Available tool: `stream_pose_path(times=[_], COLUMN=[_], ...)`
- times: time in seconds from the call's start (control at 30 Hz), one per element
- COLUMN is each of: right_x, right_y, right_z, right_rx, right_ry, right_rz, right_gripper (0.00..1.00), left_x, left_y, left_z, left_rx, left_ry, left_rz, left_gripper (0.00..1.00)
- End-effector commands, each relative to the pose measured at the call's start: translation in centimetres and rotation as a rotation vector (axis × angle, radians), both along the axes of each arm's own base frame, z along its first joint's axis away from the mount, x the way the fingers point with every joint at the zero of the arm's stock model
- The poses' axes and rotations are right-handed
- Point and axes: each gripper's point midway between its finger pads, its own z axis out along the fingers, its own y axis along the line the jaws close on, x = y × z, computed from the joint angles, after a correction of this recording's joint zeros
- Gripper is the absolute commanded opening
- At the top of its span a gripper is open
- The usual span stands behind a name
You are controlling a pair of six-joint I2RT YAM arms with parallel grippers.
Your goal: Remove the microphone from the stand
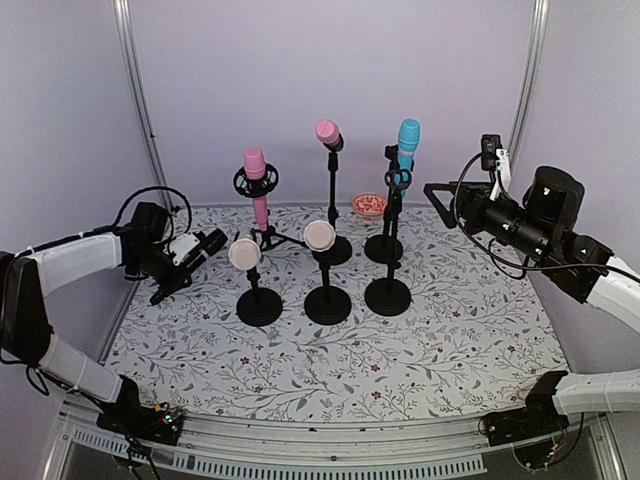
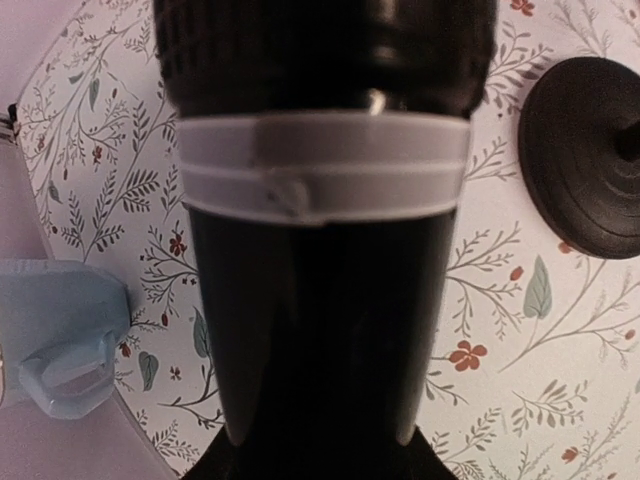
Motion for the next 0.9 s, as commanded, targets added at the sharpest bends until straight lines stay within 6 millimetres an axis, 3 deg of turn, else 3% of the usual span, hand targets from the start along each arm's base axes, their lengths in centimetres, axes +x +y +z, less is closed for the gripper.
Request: stream_pose_path(times=[0.0,0.23,0.4,0.47,0.5,0.67,0.7,0.87], right_x=[0.3,1.7,2.2,2.3,2.4,2.9,3.1,3.8], right_y=[-0.5,-1.3,-1.4,-1.5,-1.7,-1.8,-1.6,0.2], right_z=[-4.8,-10.5,-13.1,-14.1,-15.2,-17.7,-18.0,-19.7], right_rx=[0.024,0.077,0.095,0.115,0.138,0.180,0.191,0.229], right_ry=[0.178,0.395,0.469,0.500,0.546,0.664,0.680,0.761], right_rz=[0.003,0.032,0.052,0.069,0.093,0.149,0.166,0.266], right_gripper=[0.82,0.81,0.80,0.80,0.79,0.78,0.78,0.75], left_x=[2.9,4.3,4.5,4.6,4.7,4.7,4.6,4.5], left_y=[-0.1,0.7,1.5,1.3,1.2,0.2,-0.1,-1.8], left_z=[-1.3,-6.2,-8.6,-8.8,-8.7,-7.1,-6.6,-3.4], left_rx=[0.054,0.150,0.199,0.195,0.188,0.125,0.106,0.016], left_ry=[-0.066,0.049,0.114,0.119,0.116,0.120,0.121,0.106], left_rz=[0.043,0.093,0.120,0.120,0.122,0.123,0.116,0.089], left_gripper=[0.00,0.00,0.03,0.16,0.35,0.64,0.75,0.86])
